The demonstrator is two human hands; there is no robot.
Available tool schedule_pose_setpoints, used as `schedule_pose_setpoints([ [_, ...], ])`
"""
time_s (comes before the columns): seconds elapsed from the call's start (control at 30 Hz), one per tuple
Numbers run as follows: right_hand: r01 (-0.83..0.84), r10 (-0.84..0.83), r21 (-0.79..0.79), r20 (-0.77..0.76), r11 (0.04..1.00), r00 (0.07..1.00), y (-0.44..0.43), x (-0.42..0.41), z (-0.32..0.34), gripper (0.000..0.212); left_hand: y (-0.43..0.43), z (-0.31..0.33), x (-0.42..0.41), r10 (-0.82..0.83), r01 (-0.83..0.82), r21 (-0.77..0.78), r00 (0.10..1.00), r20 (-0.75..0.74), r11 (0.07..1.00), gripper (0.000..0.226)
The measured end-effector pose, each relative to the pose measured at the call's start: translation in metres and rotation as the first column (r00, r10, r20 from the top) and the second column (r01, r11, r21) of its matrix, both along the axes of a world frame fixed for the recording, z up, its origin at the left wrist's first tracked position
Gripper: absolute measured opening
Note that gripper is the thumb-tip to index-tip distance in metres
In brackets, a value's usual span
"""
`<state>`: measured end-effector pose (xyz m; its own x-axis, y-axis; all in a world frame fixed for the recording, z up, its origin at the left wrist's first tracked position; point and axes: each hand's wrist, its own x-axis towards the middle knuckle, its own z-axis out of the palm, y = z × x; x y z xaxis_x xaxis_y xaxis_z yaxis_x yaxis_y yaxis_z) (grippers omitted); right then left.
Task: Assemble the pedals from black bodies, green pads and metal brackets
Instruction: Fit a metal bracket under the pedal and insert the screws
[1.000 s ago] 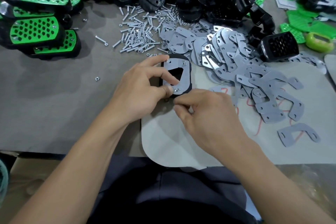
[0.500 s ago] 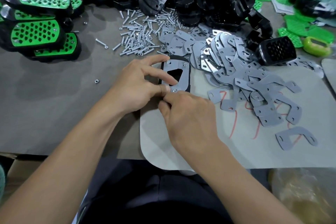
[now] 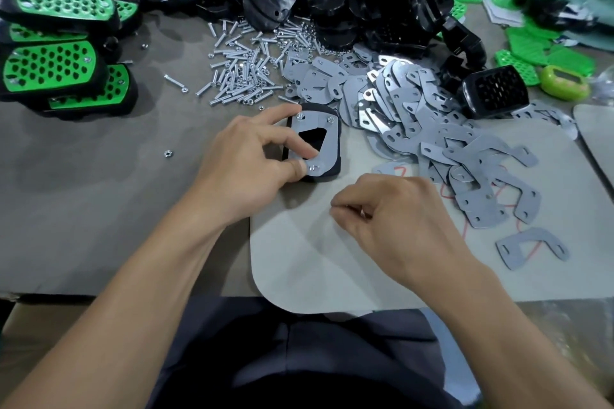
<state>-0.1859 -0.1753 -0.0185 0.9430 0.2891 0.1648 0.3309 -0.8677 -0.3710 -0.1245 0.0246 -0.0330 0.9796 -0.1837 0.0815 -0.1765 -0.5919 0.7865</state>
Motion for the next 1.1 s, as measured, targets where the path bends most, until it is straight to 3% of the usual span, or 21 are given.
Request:
schedule_pose_setpoints([
  [0.17, 0.124, -0.108, 0.154, -0.112, 0.980, 0.988, -0.001, 0.006, -0.002, 0.010, -0.002, -0.002, -0.004, 0.008, -0.009, 0.042, 0.999, 0.038, 0.999, 0.017],
  [0.37, 0.054, -0.054, -0.009, -0.066, 0.999, 0.996, 0.009, 0.003, 0.004, 0.012, -0.002, -0.001, -0.007, 0.008, -0.010, 0.041, 0.999, 0.039, 0.999, 0.012],
  [0.57, 0.113, -0.128, 0.261, 0.041, 0.959, 0.991, 0.013, 0.024, 0.020, 0.011, -0.002, -0.001, -0.007, 0.007, -0.008, 0.035, 0.999, 0.038, 0.999, 0.016],
  [0.77, 0.051, -0.045, 0.071, -0.085, 0.996, 0.995, 0.028, 0.042, 0.024, 0.011, 0.002, -0.004, -0.007, -0.031, 0.029, 0.045, 0.998, 0.051, 0.999, 0.013],
  [1.1, -0.007, 0.010, 0.158, -0.021, 0.987, 1.000, 0.021, 0.042, 0.023, 0.008, 0.006, -0.002, -0.009, -0.068, 0.064, 0.076, 0.997, 0.048, 0.995, 0.019],
])
